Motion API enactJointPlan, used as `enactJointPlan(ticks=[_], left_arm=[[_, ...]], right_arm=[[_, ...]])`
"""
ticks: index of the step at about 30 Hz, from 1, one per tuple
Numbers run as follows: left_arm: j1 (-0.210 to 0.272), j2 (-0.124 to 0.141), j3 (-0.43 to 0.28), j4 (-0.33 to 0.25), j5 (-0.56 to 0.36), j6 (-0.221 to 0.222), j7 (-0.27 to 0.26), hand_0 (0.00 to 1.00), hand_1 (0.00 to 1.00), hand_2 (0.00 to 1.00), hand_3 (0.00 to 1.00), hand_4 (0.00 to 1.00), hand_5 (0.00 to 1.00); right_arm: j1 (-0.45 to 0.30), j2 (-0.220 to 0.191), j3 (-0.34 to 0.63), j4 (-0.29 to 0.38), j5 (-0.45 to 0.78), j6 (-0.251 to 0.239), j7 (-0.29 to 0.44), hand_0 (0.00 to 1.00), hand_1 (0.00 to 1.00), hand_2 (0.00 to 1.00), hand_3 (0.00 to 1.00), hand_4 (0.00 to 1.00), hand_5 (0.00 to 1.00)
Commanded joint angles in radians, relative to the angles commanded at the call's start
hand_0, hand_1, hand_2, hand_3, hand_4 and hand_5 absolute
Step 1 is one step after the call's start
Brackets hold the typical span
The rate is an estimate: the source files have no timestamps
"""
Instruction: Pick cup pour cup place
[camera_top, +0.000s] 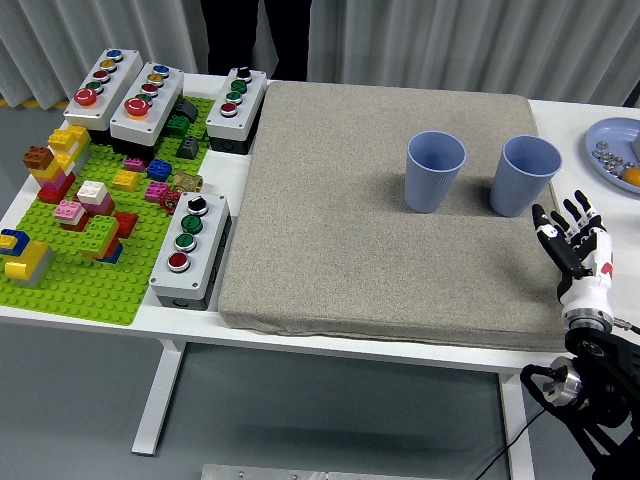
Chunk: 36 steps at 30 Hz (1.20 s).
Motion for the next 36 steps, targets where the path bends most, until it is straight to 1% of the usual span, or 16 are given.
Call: enactJointPlan(ticks=[7,11,15,16,21,22,36], left_arm=[[-0.001,-0.001,0.013,0.000,-0.012,-0.001,0.000,0.743,0.810,0.848,0.764,0.511,0.954],[-0.002,-0.002,0.016,0.000,-0.015,-0.001,0.000,0.743,0.809,0.847,0.763,0.510,0.954],[-0.001,-0.002,0.017,0.000,-0.017,-0.001,-0.001,0.743,0.809,0.847,0.763,0.510,0.954],[-0.001,-0.002,0.017,0.000,-0.017,-0.001,-0.001,0.744,0.809,0.847,0.762,0.510,0.956],[-0.004,-0.003,0.019,0.000,-0.020,-0.001,-0.002,0.744,0.809,0.847,0.762,0.510,0.956],[-0.004,-0.003,0.019,0.000,-0.020,-0.001,-0.002,0.744,0.808,0.846,0.761,0.509,0.956],[-0.001,-0.003,0.021,0.000,-0.017,0.000,-0.001,0.744,0.807,0.845,0.760,0.509,0.957]], right_arm=[[0.036,0.014,-0.017,-0.043,0.005,0.000,0.005,0.887,0.798,0.877,0.902,0.852,0.398],[0.044,0.017,-0.016,-0.058,0.008,0.000,0.005,0.888,0.801,0.883,0.904,0.852,0.398],[0.048,0.019,-0.019,-0.070,0.001,0.000,-0.004,0.888,0.801,0.883,0.904,0.852,0.398],[0.048,0.019,-0.020,-0.071,0.000,0.000,-0.005,0.890,0.809,0.897,0.909,0.862,0.351],[0.060,0.019,-0.018,-0.086,-0.016,0.000,-0.017,0.890,0.809,0.897,0.909,0.862,0.351],[0.062,0.019,-0.018,-0.089,-0.018,0.000,-0.019,0.900,0.817,0.916,0.915,0.876,0.327],[0.090,0.027,-0.016,-0.125,-0.034,0.000,-0.044,0.900,0.818,0.925,0.920,0.876,0.324]])
